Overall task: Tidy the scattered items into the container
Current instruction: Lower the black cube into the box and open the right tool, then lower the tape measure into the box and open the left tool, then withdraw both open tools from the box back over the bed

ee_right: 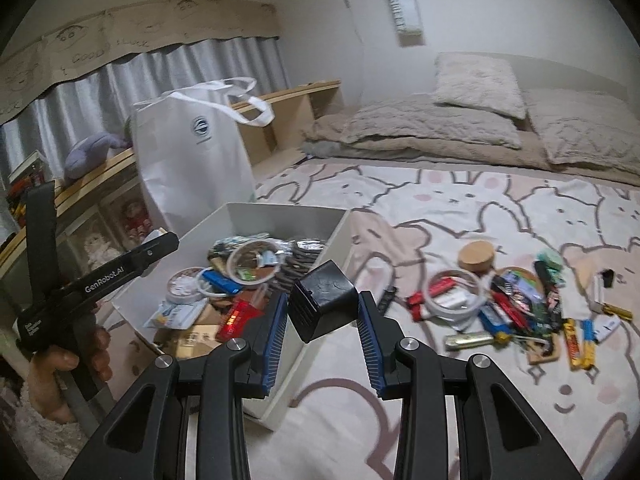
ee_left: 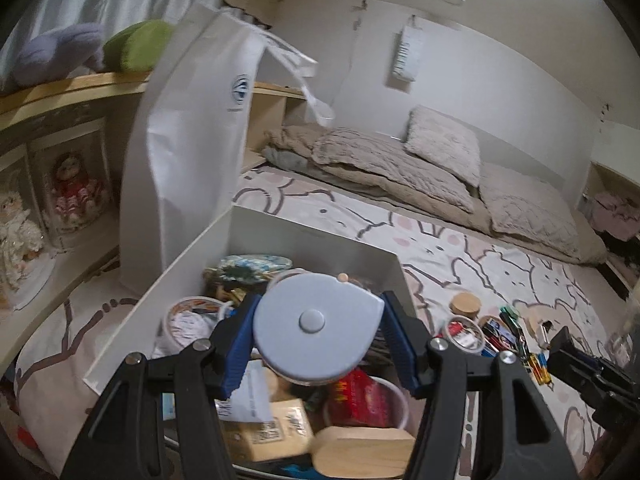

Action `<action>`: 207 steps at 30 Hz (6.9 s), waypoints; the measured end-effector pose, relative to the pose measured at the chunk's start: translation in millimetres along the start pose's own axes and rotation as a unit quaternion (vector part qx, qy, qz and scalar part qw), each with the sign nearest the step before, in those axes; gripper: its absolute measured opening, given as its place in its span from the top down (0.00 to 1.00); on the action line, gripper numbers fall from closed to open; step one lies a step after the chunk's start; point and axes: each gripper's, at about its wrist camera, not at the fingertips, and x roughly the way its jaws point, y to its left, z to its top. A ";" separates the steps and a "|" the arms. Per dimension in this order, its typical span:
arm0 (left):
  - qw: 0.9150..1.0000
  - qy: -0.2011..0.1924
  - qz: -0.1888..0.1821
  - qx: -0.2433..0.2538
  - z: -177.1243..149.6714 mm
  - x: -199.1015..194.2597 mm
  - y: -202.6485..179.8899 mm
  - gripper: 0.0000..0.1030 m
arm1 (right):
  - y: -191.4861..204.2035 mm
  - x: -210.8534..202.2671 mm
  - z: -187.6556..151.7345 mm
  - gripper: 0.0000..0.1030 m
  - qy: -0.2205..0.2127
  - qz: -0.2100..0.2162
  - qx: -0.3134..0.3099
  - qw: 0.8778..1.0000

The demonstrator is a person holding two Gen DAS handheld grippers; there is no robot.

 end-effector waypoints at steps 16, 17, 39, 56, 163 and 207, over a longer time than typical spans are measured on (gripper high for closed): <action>0.998 0.010 0.034 -0.047 0.0 14.7 50.1 0.42 | 34.9 73.5 36.2 0.65 0.047 0.034 -0.032 0.998; 0.998 0.009 0.036 -0.047 0.0 15.1 51.0 0.42 | 36.4 78.0 39.8 0.65 0.049 0.032 -0.035 0.998; 0.997 0.011 0.041 -0.059 -2.0 32.8 65.7 0.42 | 38.3 219.3 90.6 0.65 0.149 -0.076 -0.126 0.978; 0.997 0.014 0.043 -0.057 -4.4 37.8 70.8 0.42 | 25.7 216.1 89.7 0.17 0.134 -0.081 -0.138 0.978; 0.987 0.100 0.070 0.107 44.0 41.6 -29.8 0.03 | -48.9 -77.2 -31.6 0.16 0.009 -0.001 0.006 1.000; 0.989 0.021 -0.063 0.130 -56.8 -89.7 -115.5 0.00 | -74.3 -149.1 -60.0 0.00 -0.074 -0.156 -0.045 0.984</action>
